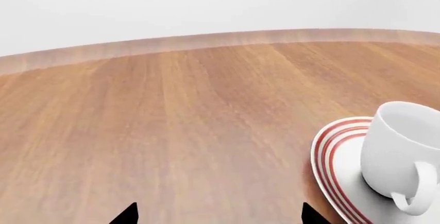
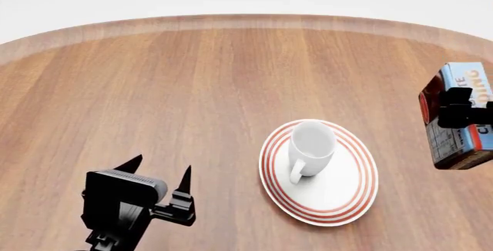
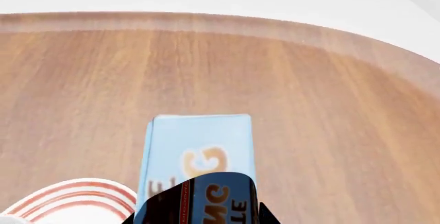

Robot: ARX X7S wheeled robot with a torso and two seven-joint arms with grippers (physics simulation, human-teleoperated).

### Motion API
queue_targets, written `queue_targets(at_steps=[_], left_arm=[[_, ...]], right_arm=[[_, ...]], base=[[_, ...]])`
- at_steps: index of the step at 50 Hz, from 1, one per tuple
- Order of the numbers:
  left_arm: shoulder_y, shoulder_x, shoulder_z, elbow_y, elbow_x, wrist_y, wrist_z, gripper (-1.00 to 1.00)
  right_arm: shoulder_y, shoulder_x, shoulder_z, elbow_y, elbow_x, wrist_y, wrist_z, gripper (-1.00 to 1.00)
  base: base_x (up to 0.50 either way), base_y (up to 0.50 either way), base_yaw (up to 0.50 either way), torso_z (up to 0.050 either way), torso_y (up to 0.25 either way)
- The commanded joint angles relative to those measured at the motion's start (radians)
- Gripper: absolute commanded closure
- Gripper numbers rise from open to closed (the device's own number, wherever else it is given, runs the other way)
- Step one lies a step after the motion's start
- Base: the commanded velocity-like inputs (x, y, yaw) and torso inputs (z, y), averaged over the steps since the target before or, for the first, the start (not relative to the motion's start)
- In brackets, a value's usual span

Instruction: Pick up the white mug and put it on the plate, and put the chocolate pudding to the right of the plate.

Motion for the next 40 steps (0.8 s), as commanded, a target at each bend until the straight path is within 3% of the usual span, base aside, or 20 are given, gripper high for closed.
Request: queue_targets(at_steps=[1, 40], left_arm=[[0.004, 0.024, -0.029, -0.004, 0.006, 0.008, 0.028, -1.00], [0.005, 0.037, -0.016, -0.016, 0.018, 0.008, 0.032, -1.00]], right_arm=[[-0.065, -0.041, 0.030, 0.016, -0.013, -0.064, -0.058, 1.00], [-0.191, -0.067, 0.017, 0.074, -0.004, -0.132, -0.081, 1.00]], base=[[0.00, 0.00, 0.00, 0.000, 0.000], [0.00, 0.00, 0.00, 0.000, 0.000]])
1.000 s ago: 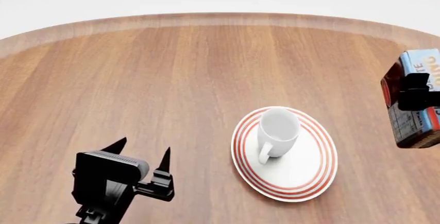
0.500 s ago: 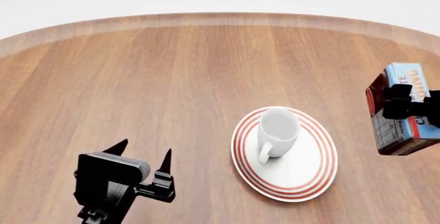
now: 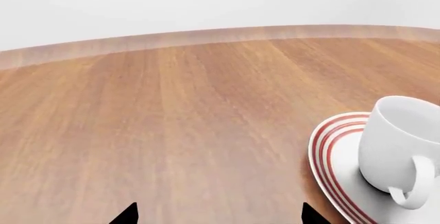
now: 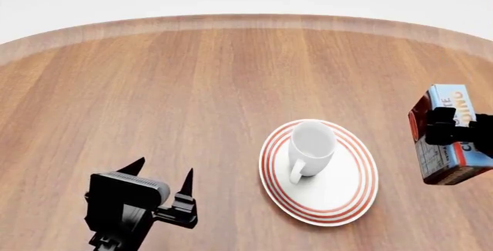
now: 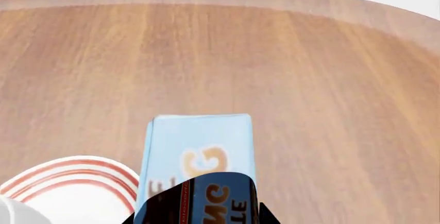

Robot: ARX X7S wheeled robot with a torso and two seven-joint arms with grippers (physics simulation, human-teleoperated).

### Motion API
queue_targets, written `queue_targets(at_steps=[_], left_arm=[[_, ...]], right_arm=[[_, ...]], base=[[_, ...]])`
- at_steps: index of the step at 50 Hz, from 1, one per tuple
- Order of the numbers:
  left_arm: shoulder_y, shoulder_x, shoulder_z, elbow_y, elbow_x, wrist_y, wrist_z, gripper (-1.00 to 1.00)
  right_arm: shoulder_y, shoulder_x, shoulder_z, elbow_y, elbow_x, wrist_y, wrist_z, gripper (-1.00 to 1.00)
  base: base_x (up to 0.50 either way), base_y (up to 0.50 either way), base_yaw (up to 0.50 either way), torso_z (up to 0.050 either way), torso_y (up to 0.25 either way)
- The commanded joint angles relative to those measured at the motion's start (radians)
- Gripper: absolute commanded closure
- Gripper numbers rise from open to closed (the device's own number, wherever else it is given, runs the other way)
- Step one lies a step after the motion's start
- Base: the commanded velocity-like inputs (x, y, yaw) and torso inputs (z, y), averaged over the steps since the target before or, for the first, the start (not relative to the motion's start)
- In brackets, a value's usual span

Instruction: Pick up the white mug and put it on the plate, and put the chocolate pudding to the right of the plate.

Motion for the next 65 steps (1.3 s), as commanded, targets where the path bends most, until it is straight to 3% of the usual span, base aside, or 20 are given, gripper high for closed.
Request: queue_targets(at_steps=[1, 65], left_arm=[[-0.001, 0.027, -0.025, -0.006, 0.009, 0.005, 0.028, -1.00], [-0.003, 0.052, -0.002, -0.028, 0.024, 0.001, 0.038, -1.00]], right_arm=[[-0.035, -0.026, 0.027, 0.016, -0.036, -0.024, -0.051, 1.00], [-0.244, -0.105, 0.008, 0.169, -0.014, -0.118, -0.048, 1.00]], base=[[0.00, 0.00, 0.00, 0.000, 0.000], [0.00, 0.00, 0.00, 0.000, 0.000]])
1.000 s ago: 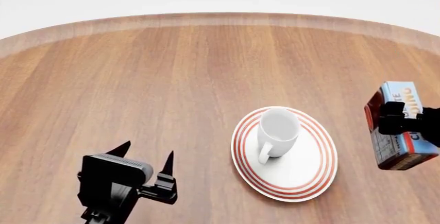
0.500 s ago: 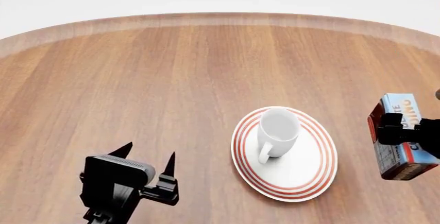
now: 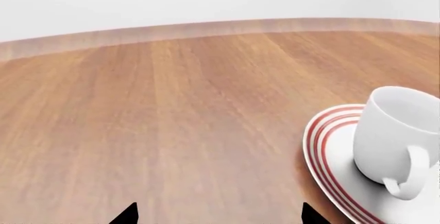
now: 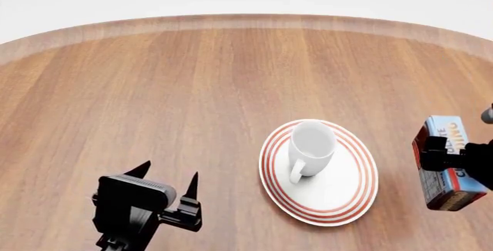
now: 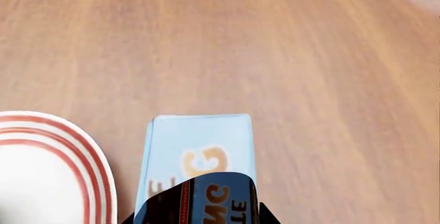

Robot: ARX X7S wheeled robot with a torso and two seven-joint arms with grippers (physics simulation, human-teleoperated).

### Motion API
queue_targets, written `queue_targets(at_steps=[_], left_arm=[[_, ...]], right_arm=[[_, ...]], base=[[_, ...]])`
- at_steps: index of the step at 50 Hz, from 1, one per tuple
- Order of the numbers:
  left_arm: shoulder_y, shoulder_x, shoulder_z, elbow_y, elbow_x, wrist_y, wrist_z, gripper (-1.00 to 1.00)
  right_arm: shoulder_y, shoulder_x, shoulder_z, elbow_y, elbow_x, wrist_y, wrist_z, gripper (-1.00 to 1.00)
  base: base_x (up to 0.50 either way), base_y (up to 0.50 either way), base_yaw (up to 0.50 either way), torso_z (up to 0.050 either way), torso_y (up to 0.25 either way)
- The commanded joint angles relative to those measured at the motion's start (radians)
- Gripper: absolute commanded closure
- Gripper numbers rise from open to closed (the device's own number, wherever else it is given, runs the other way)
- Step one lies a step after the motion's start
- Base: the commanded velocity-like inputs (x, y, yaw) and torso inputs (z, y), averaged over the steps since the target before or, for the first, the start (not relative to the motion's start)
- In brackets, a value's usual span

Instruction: Pick up the white mug and put it on the plate, and put the chocolate pudding to the right of the plate.

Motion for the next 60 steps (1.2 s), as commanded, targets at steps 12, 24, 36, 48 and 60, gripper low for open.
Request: queue_targets(at_steps=[12, 24, 36, 48, 60], left_arm=[[0.000, 0.030, -0.022, -0.007, 0.008, 0.002, 0.027, -1.00], [0.000, 0.034, -0.019, -0.013, 0.011, 0.003, 0.030, -1.00], [0.004, 0.036, -0.018, -0.020, 0.013, 0.011, 0.036, -1.00], [0.003, 0.035, -0.019, -0.018, 0.012, 0.012, 0.037, -1.00], [0.003, 0.032, -0.021, -0.014, 0.011, 0.011, 0.035, -1.00]], right_arm=[[-0.065, -0.049, 0.037, 0.046, -0.021, -0.040, -0.051, -1.00], [-0.111, -0.073, 0.042, 0.084, -0.007, -0.064, -0.066, -1.00], [-0.051, -0.031, 0.043, 0.026, -0.041, -0.029, -0.038, -1.00], [0.241, 0.123, 0.070, -0.168, -0.173, 0.198, 0.056, -1.00], [0.434, 0.210, 0.129, -0.316, -0.292, 0.361, 0.057, -1.00]], base=[[0.00, 0.00, 0.00, 0.000, 0.000], [0.00, 0.00, 0.00, 0.000, 0.000], [0.00, 0.00, 0.00, 0.000, 0.000], [0.00, 0.00, 0.00, 0.000, 0.000], [0.00, 0.00, 0.00, 0.000, 0.000]])
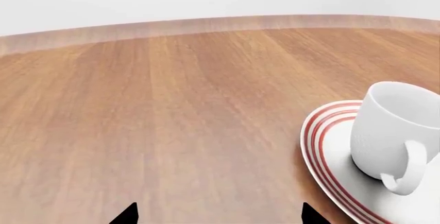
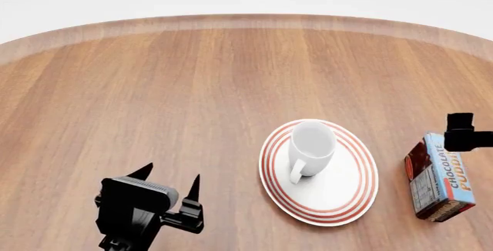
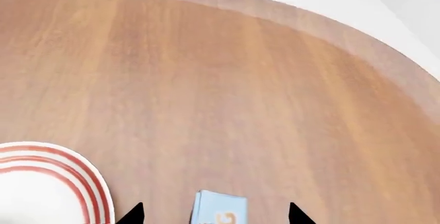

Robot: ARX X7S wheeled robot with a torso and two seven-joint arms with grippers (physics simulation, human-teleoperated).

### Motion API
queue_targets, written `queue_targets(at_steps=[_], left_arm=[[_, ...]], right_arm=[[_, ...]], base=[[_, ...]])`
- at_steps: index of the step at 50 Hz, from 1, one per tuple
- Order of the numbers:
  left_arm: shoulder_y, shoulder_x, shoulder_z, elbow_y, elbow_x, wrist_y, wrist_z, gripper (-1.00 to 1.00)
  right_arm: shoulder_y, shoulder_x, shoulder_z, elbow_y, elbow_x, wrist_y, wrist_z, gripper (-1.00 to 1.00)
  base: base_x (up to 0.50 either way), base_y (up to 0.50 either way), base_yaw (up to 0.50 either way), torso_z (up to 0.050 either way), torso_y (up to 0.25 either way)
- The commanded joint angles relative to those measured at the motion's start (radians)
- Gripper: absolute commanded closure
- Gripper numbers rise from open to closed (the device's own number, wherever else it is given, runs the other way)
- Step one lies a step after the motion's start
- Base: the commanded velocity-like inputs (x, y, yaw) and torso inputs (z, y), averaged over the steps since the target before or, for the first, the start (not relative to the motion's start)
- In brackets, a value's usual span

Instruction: Pick up the white mug and put it on the plate, and put the chocolate pudding to the right of the plate.

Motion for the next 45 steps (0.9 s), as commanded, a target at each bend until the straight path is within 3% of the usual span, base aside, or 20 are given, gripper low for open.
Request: queue_targets(at_steps=[1, 20, 26, 36, 45], left_arm=[[0.000, 0.023, -0.029, 0.000, 0.005, 0.006, 0.027, -1.00], [0.009, 0.008, -0.039, 0.017, 0.001, 0.009, 0.016, -1.00], [0.015, 0.003, -0.041, 0.022, 0.003, 0.013, 0.012, -1.00], [0.022, -0.009, -0.048, 0.047, 0.000, 0.012, -0.002, -1.00], [0.054, -0.039, -0.067, 0.093, -0.004, 0.033, -0.023, -1.00]], right_arm=[[0.190, 0.068, 0.073, -0.144, -0.125, 0.164, -0.001, -1.00], [0.307, 0.275, 0.164, -0.475, -0.305, 0.209, -0.032, -1.00], [0.297, 0.278, 0.167, -0.550, -0.330, 0.146, -0.002, -1.00], [0.260, 0.278, 0.148, -0.723, -0.386, 0.010, 0.152, -1.00], [0.177, 0.278, 0.078, -0.915, -0.502, -0.194, 0.387, -1.00]], base=[[0.00, 0.00, 0.00, 0.000, 0.000], [0.00, 0.00, 0.00, 0.000, 0.000], [0.00, 0.00, 0.00, 0.000, 0.000], [0.00, 0.00, 0.00, 0.000, 0.000], [0.00, 0.00, 0.00, 0.000, 0.000]])
